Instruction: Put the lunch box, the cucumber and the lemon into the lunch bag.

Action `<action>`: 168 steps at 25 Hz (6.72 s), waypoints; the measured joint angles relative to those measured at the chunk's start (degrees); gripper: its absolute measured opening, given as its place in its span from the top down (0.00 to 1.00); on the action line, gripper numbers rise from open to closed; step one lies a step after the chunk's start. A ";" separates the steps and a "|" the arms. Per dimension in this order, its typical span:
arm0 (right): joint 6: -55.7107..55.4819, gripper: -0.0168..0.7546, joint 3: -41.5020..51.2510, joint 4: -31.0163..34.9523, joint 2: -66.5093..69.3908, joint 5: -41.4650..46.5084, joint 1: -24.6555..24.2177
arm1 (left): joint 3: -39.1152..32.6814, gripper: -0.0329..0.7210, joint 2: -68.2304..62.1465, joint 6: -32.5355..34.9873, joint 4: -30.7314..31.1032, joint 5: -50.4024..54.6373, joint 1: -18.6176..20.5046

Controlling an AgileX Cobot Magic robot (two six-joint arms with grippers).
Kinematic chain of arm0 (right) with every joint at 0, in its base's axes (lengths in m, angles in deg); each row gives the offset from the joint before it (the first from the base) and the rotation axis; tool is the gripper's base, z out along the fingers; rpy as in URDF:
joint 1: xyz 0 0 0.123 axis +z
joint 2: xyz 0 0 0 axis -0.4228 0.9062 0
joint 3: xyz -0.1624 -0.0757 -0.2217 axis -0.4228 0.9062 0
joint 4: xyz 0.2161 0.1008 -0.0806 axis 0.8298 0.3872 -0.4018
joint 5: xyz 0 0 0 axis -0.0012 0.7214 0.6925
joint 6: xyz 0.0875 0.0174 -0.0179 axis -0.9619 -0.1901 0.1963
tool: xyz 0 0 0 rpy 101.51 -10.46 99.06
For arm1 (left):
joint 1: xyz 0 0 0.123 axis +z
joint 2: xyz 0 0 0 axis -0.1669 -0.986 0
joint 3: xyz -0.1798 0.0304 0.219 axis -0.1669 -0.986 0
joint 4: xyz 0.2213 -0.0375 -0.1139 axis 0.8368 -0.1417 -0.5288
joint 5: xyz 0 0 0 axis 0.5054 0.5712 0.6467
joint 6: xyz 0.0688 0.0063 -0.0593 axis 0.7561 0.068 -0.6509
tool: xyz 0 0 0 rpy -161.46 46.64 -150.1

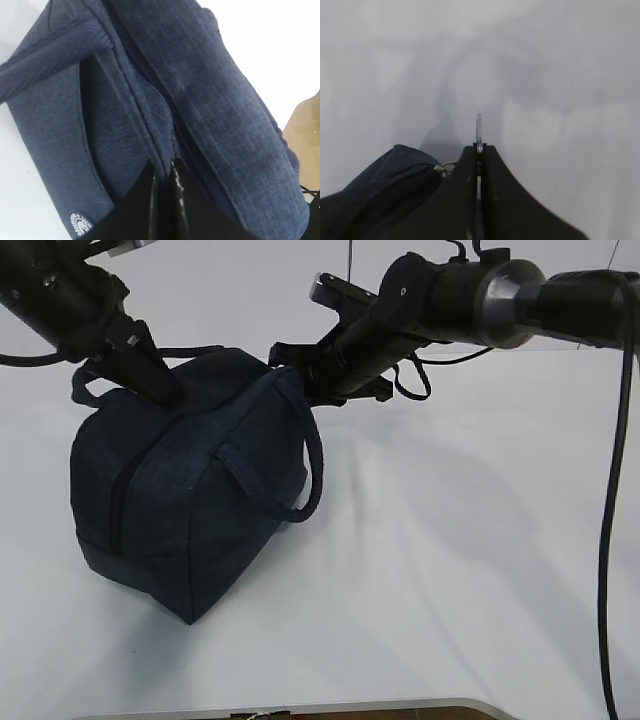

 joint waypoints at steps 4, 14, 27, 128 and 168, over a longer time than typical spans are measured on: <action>0.04 0.97 -1.50 0.51 0.33 1.54 -0.09 | 0.00 0.98 0.00 0.00 0.00 0.11 0.00; 0.27 0.97 -3.88 0.43 2.22 4.14 -0.09 | 0.00 0.98 0.00 0.00 -0.13 0.18 0.00; 0.27 0.83 -18.16 -7.22 3.14 17.04 -0.09 | 0.00 0.97 0.00 0.00 -0.35 0.45 0.00; 4.20 0.41 82.41 -27.48 -133.07 32.36 -0.22 | -61.50 0.64 104.45 -31.64 21.96 -4.61 0.00; 4.20 0.41 82.65 -27.70 -133.07 31.31 -22.99 | -61.50 0.64 104.45 -32.03 23.20 -4.72 14.90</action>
